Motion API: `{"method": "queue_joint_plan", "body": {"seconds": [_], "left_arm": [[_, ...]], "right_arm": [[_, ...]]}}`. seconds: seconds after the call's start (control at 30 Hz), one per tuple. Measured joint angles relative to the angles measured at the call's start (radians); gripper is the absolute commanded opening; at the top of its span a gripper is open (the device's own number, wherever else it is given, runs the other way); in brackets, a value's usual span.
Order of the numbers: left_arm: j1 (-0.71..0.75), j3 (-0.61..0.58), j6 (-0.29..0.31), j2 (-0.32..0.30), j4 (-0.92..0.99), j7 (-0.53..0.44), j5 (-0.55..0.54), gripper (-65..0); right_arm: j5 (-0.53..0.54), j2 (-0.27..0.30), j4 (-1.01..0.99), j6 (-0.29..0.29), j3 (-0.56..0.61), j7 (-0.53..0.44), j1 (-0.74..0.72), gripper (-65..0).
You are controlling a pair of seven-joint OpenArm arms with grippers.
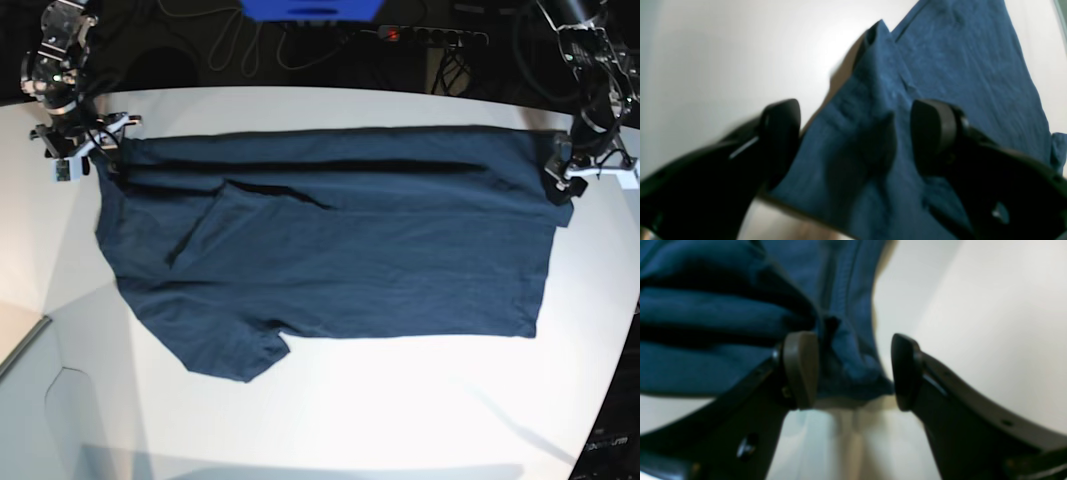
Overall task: Layout the t-shirt on the table in an organized manner, then fold the t-shirt properly
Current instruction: 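Hold the shirt edge with both grippers and pull it taut, then lift the held edge with both grippers and drag it toward the robot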
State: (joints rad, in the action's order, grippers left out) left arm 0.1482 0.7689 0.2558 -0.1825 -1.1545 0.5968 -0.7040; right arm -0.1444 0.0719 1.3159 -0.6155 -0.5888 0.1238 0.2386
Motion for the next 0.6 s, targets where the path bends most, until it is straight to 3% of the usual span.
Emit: {"method": "queue_joint_plan", "body": {"seconds": [0.2,0.5,0.6], "left_arm": [[-0.016,-0.036,0.000,-0.016,0.032,-0.023,0.000,-17.8],[-0.013,-0.047,-0.002,-0.006,0.040,-0.020,0.000,-40.5],[-0.013,-0.050,-0.002,-0.003,0.042,-0.006,0.000,-51.5]], "right_arm": [[0.004,0.014,-0.042,0.003,0.001,-0.010,-0.007,-30.2],[0.016,0.017,-0.066,0.003,0.001,-0.025,-0.008,-30.6],[0.019,0.017,-0.073,0.003,0.001,-0.031,-0.011,-37.5]]}}
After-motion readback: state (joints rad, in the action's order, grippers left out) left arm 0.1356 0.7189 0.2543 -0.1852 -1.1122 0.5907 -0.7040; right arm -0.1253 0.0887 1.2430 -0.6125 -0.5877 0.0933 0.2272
